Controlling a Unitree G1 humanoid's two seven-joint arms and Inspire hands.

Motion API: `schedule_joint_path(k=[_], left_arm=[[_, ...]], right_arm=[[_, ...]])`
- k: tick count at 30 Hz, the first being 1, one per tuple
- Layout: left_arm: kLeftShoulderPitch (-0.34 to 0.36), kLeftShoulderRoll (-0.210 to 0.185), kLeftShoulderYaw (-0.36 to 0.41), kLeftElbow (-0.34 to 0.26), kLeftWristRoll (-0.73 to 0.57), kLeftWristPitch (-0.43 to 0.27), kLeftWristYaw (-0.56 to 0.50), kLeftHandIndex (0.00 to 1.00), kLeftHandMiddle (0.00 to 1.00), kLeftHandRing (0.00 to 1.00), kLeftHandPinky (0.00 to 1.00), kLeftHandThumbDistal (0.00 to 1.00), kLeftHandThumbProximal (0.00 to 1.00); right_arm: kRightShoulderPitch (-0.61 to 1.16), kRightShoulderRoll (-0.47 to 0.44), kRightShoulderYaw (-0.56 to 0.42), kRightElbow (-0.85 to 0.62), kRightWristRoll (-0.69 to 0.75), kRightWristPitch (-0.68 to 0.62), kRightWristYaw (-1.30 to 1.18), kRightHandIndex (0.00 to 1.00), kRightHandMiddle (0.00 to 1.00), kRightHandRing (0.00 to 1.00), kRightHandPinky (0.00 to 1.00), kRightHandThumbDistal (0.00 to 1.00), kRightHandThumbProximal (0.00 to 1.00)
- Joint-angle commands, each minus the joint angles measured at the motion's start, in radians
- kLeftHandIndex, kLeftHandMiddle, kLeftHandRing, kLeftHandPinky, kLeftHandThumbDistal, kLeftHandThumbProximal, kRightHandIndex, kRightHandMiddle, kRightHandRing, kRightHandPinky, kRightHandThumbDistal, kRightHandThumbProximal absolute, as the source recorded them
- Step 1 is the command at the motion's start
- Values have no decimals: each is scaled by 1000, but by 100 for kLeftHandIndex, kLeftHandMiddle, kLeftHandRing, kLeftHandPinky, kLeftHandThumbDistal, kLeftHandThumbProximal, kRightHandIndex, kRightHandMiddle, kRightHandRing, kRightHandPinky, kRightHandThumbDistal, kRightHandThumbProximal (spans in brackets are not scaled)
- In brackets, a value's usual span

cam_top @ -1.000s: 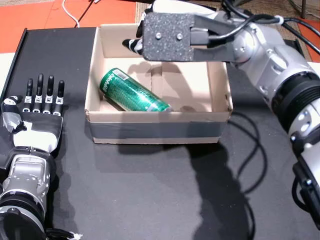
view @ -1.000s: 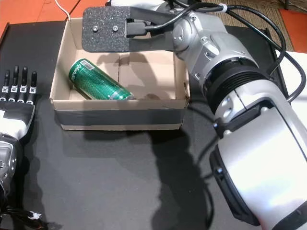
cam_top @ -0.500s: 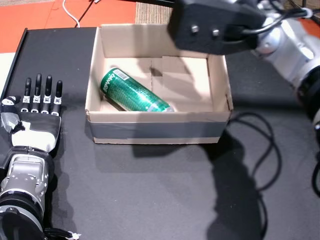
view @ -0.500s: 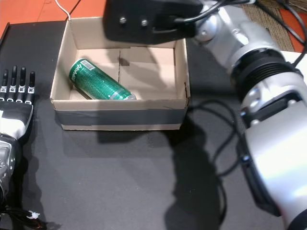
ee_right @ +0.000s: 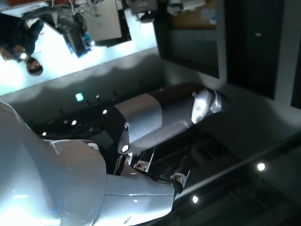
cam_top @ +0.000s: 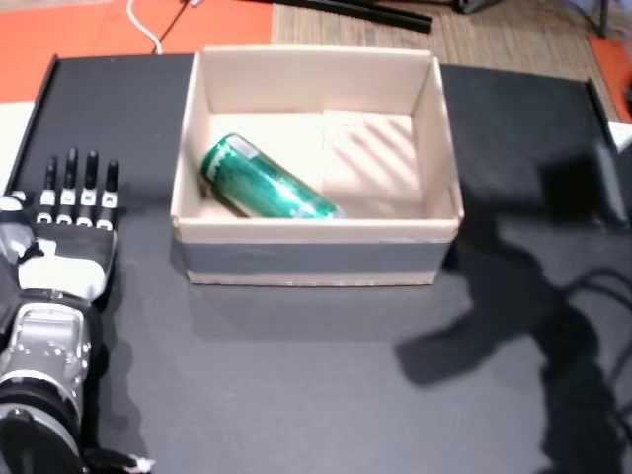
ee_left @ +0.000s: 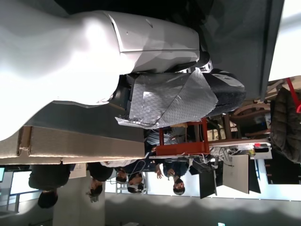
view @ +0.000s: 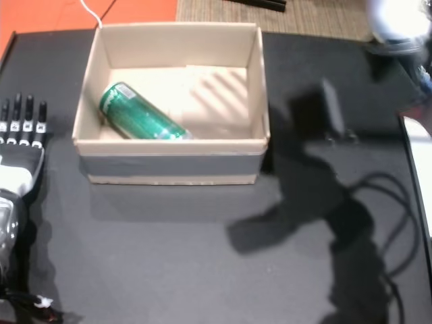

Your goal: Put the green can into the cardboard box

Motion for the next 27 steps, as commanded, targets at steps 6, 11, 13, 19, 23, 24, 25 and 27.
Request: schedule_joint_path(k=[6,11,13,19,23,24,25,27], left_arm=[[20,10,-3,8,5,3,4,56,58,68,82,0,100],[22,19,-2,8,3,11,-9,59,59,68,83,0,100],[24,23,-3,8,4,15,-13,57,58,68,82,0,100],[28,32,-4,9,7,18,-20,52,55,68,83,0,100],[27,37,0,9,1,25,-21,54,55,69,83,0,100],[26,39,2,9,0,27,-19,54,55,69,82,0,100],[26,41,1,9,0,28,-19,54,56,68,82,0,100],[27,44,0,8,3,26,-20,53,56,68,81,0,100]], right_arm=[[373,-80,-180,-188,171,-196,93,75,82,87,88,94,59],[543,-55,-244,-191,246,-290,210,75,82,89,89,86,56],[599,-38,-251,-201,293,-297,283,76,82,89,89,92,58],[715,44,-298,-197,312,-290,389,75,83,91,92,87,62],[767,98,-329,-169,323,-309,414,74,83,93,94,85,58],[772,114,-335,-160,322,-316,412,73,83,93,94,85,58],[773,130,-341,-149,322,-323,411,73,83,93,94,87,60],[756,166,-354,-111,304,-332,389,71,81,91,93,92,67]])
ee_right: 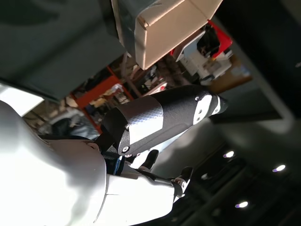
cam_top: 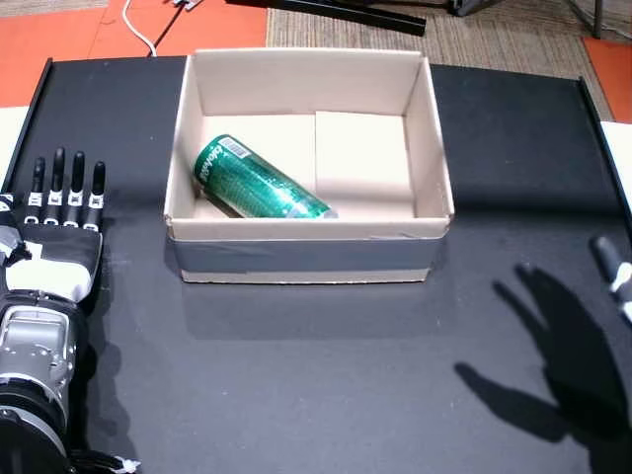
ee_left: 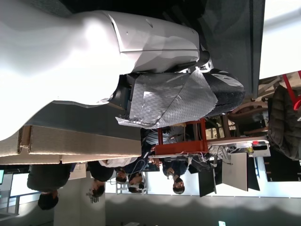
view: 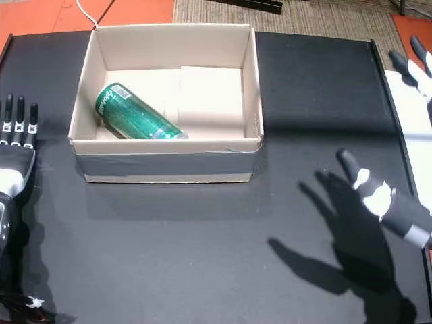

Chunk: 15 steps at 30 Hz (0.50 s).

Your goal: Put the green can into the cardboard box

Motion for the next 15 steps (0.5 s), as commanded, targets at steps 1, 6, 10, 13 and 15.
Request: schedule_joint_path(k=[1,6,10,13,15], left_arm=[[18,10,0,8,3,5,-7,53,56,68,81,0,100],[20,16,-4,7,9,-5,-7,51,54,67,84,0,99],[18,23,0,8,3,5,-3,50,54,67,83,0,97],[15,25,0,8,5,3,8,50,54,66,83,0,96],[12,26,-5,7,9,-3,20,50,53,64,81,0,96]], right_arm=[[-11,38,-24,38,-21,-11,-35,69,80,90,92,91,69],[-93,82,-16,151,-184,26,-246,63,75,87,91,83,70],[-159,107,-4,289,-120,-13,-255,59,70,84,88,83,76],[-196,118,3,367,-50,-32,-194,58,70,85,89,73,76],[-211,120,5,404,-3,-55,-142,57,70,84,90,66,74]])
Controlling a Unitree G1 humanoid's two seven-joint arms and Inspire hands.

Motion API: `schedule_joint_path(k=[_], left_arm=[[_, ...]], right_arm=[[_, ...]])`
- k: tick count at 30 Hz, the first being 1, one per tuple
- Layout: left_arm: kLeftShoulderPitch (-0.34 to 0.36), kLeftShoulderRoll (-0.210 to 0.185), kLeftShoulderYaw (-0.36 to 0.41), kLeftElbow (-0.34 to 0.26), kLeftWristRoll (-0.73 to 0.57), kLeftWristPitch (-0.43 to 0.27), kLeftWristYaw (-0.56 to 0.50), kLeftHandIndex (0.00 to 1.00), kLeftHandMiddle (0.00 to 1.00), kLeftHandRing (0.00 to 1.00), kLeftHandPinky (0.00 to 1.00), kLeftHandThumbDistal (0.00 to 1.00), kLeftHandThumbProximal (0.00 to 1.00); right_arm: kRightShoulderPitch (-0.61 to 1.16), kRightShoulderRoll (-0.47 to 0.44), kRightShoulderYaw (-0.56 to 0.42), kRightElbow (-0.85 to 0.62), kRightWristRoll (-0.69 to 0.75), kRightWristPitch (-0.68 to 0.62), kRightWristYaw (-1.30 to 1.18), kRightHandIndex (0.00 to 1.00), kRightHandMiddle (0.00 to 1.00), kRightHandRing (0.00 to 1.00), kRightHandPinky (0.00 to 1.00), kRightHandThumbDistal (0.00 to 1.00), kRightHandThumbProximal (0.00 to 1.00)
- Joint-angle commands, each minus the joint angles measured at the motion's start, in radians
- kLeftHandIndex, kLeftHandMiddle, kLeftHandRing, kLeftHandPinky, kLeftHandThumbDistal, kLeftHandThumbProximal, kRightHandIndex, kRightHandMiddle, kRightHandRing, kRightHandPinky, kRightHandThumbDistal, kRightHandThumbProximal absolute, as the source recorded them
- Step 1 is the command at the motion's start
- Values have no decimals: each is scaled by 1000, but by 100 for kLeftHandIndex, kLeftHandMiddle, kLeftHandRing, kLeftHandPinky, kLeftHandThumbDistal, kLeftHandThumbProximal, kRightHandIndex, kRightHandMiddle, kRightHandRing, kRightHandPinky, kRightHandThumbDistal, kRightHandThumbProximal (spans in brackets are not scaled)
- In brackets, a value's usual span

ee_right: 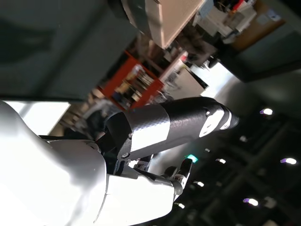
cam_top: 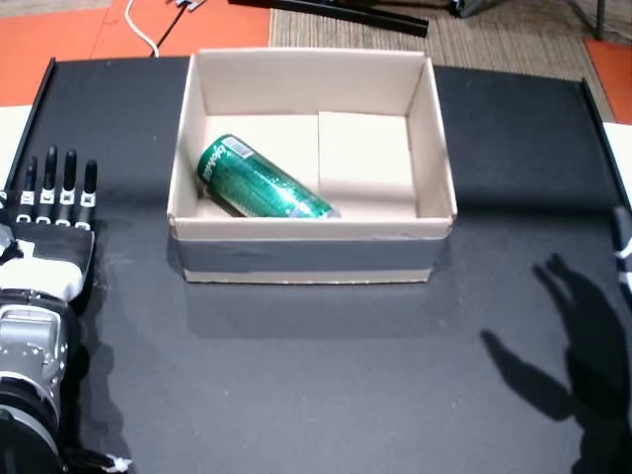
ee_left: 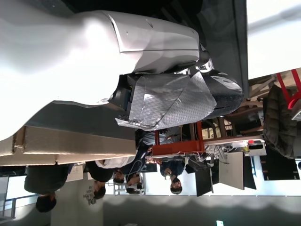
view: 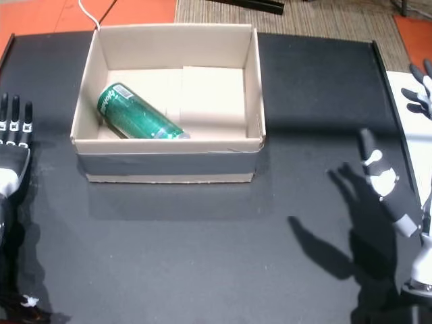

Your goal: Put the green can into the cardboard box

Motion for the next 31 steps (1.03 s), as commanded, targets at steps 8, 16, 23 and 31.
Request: schedule_joint_path(k=[8,16,23,31], left_arm=[[5,6,-1,6,4,-4,17,72,75,83,98,0,100],[3,6,-1,5,4,-8,29,80,81,88,99,0,100],[8,8,2,6,-1,2,13,80,81,88,100,0,100],[8,6,6,5,-6,3,8,82,81,88,100,0,100]], right_arm=[[-9,6,-18,58,108,-51,115,58,70,84,92,69,77],[1,4,-23,51,103,-45,120,59,70,84,92,70,76],[0,7,-25,55,115,-51,138,59,70,84,92,72,76],[-3,-1,-24,52,102,-50,134,58,69,83,92,66,76]])
